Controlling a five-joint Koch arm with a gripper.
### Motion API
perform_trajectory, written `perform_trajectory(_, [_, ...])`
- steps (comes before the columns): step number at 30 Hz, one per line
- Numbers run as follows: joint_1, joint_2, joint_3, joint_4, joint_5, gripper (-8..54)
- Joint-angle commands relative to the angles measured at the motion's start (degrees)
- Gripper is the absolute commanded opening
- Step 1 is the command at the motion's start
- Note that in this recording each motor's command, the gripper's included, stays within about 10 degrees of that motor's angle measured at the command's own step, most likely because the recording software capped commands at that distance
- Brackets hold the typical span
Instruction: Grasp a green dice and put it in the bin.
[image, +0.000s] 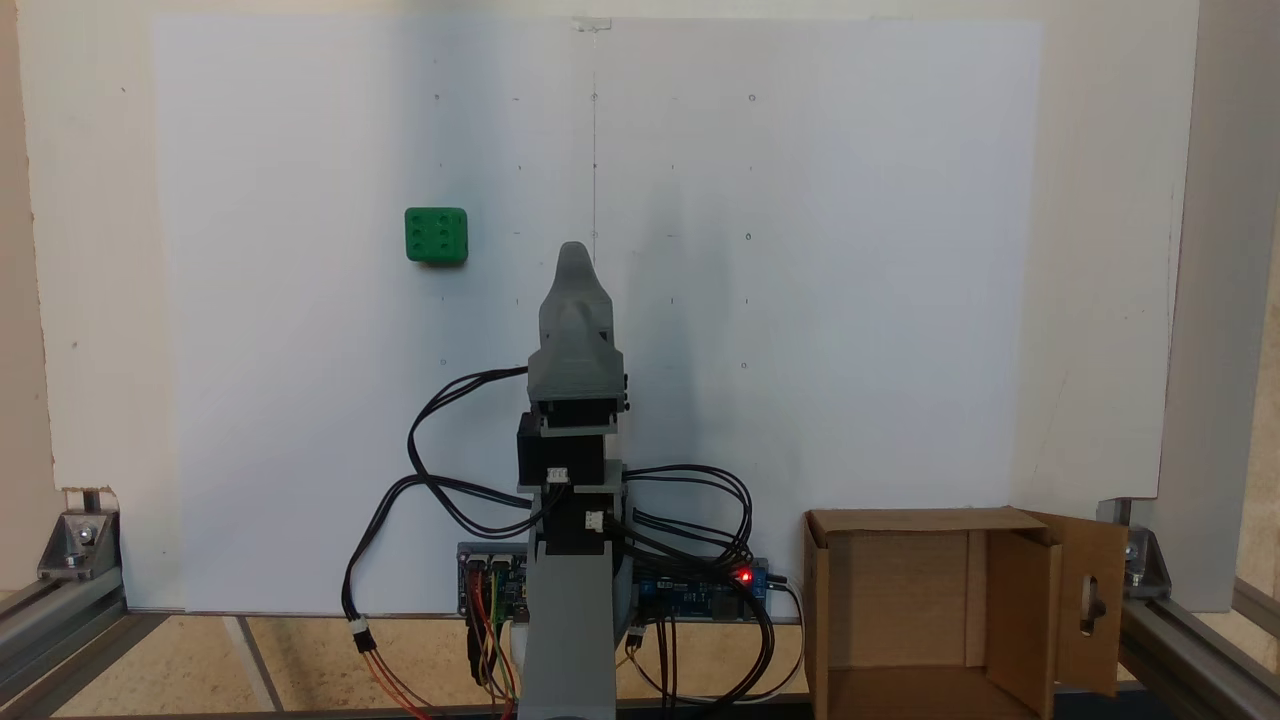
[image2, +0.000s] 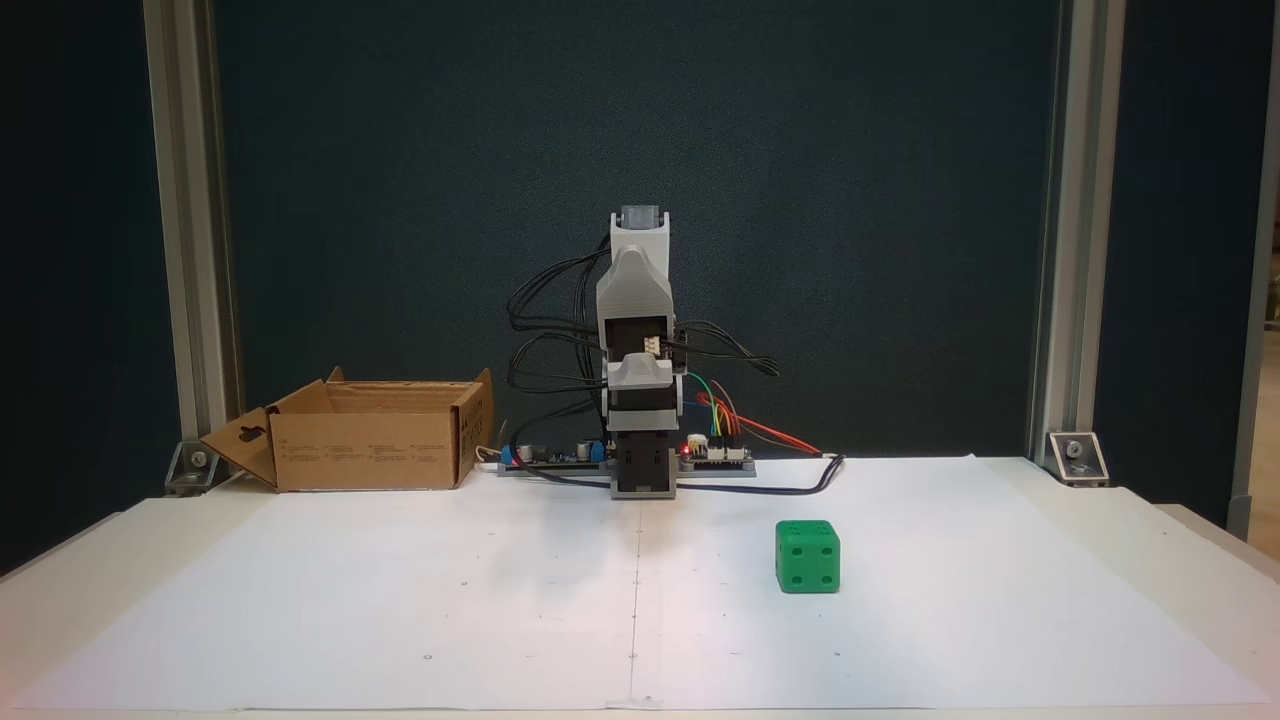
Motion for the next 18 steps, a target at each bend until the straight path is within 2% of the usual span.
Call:
perform_trajectory(1, [-4.57,6.33,2.37,10.00,-7.38,43.2])
perform_trajectory(6, [-4.57,6.33,2.37,26.52,-7.38,43.2])
perform_trajectory(18, [-4.48,6.33,2.37,27.25,-7.38,43.2])
